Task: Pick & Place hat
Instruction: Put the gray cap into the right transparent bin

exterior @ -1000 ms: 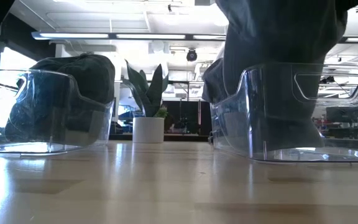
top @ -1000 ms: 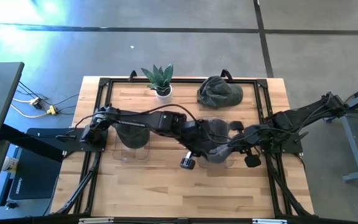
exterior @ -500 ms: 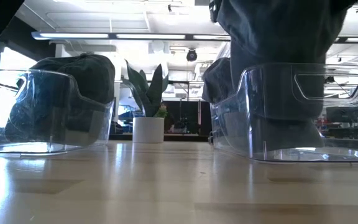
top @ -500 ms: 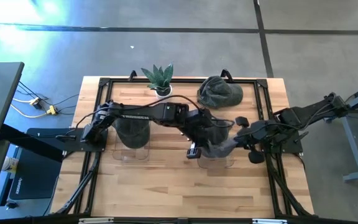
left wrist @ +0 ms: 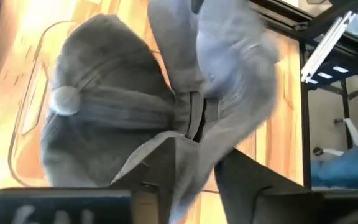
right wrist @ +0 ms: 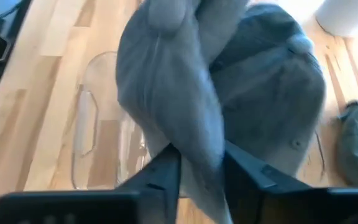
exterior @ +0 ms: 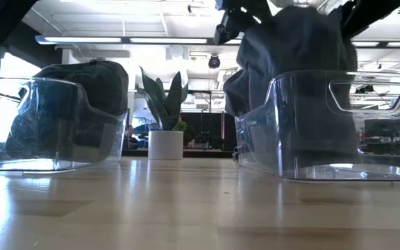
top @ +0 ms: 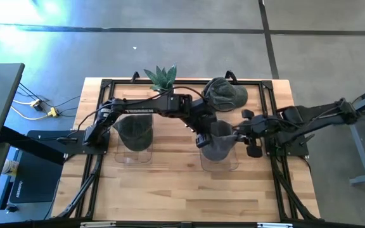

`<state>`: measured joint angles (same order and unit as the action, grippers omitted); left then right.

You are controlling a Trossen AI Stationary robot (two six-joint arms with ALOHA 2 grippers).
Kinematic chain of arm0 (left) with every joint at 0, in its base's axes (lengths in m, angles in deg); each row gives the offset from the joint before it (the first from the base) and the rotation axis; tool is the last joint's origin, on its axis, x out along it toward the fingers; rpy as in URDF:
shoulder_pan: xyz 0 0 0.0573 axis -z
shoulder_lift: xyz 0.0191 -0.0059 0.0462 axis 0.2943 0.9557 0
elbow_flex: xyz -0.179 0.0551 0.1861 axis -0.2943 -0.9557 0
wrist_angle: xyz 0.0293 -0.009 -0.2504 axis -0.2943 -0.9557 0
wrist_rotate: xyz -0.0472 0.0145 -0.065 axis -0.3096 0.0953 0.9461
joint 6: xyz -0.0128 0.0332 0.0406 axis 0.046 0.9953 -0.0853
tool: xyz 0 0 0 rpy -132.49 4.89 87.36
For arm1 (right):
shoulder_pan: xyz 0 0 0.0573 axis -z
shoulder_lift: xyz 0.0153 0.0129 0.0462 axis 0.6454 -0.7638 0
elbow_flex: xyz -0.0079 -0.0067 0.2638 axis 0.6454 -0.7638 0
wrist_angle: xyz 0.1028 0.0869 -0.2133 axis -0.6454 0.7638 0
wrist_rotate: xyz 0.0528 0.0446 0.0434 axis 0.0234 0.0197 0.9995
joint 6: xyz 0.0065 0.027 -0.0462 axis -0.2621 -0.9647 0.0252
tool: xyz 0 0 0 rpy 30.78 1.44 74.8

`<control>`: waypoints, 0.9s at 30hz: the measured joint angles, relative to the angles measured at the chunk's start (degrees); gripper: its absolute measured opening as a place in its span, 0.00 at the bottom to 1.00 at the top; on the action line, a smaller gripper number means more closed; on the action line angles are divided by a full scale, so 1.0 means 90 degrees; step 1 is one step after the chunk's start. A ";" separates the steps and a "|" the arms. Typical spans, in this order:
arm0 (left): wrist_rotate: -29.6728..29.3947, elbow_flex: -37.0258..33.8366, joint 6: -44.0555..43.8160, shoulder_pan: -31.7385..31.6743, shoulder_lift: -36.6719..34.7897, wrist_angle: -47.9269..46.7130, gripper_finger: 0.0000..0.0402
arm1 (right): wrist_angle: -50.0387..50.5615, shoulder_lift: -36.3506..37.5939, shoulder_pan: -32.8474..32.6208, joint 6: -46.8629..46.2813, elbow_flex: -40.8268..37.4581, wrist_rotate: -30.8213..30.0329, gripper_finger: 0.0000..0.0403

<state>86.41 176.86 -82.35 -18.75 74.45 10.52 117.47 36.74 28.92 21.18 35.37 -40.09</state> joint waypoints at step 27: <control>-0.1860 -0.0009 -0.1217 0.0225 0.0128 -0.1169 0.02 | -0.0381 0.0520 0.0459 -0.1596 0.0015 0.1607 0.21</control>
<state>69.66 176.78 -93.30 -16.73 75.60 -0.01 114.04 41.42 33.05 6.81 35.50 -25.63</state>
